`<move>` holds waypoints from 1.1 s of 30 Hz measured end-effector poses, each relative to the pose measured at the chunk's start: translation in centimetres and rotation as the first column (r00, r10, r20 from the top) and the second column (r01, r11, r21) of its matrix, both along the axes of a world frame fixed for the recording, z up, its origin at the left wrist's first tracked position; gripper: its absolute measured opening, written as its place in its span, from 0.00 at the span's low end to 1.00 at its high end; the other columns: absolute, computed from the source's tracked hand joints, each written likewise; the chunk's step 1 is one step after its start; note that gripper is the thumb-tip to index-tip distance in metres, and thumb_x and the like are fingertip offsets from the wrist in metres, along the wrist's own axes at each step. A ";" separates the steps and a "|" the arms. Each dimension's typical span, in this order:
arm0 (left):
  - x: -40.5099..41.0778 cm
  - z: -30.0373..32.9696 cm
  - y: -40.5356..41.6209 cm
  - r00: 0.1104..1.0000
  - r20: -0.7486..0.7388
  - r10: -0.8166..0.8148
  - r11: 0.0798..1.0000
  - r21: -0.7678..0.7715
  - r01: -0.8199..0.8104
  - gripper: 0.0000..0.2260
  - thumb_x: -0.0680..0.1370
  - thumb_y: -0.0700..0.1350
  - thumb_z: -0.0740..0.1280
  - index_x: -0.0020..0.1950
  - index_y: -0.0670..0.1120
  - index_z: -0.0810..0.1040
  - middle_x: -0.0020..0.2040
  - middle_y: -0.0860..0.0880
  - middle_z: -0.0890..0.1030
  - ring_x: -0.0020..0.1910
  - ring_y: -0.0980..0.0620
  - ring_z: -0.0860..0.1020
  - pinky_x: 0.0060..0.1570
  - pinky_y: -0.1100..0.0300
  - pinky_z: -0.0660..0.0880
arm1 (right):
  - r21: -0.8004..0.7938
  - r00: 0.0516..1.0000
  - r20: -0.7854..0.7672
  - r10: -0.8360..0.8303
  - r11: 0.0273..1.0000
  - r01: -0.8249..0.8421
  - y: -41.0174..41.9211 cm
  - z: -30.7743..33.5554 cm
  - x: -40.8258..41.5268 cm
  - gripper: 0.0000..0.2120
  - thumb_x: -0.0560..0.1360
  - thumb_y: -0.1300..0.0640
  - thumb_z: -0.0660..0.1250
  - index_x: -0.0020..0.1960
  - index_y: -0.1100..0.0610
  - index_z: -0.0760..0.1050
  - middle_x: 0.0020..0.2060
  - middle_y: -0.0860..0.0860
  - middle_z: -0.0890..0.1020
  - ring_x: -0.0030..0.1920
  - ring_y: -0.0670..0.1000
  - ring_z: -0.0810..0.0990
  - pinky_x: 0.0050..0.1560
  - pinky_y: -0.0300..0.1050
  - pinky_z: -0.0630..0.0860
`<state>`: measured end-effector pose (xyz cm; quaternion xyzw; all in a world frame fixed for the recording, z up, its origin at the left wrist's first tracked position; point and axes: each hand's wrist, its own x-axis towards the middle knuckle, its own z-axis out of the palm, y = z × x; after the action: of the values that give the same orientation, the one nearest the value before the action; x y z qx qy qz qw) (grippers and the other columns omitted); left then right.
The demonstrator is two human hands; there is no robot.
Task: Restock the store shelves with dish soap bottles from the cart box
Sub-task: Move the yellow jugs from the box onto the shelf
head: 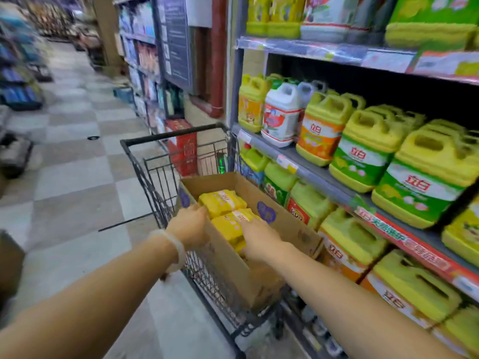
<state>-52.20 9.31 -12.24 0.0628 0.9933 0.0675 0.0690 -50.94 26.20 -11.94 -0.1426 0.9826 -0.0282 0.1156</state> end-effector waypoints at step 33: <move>-34.8 -19.8 1.6 0.746 0.665 -0.048 0.999 0.026 0.042 0.24 0.78 0.53 0.63 0.68 0.39 0.67 0.67 0.43 0.71 0.66 0.45 0.71 0.60 0.58 0.69 | -0.395 0.435 0.759 -0.484 0.189 0.899 1.1 -30.6 -26.4 0.55 0.49 0.26 0.73 0.68 0.55 0.70 0.60 0.47 0.79 0.59 0.48 0.79 0.62 0.50 0.75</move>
<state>-86.98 10.88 -32.05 0.0590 0.9016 0.0883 0.4193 -77.34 27.34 -42.56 0.3175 0.7460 -0.5296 0.2493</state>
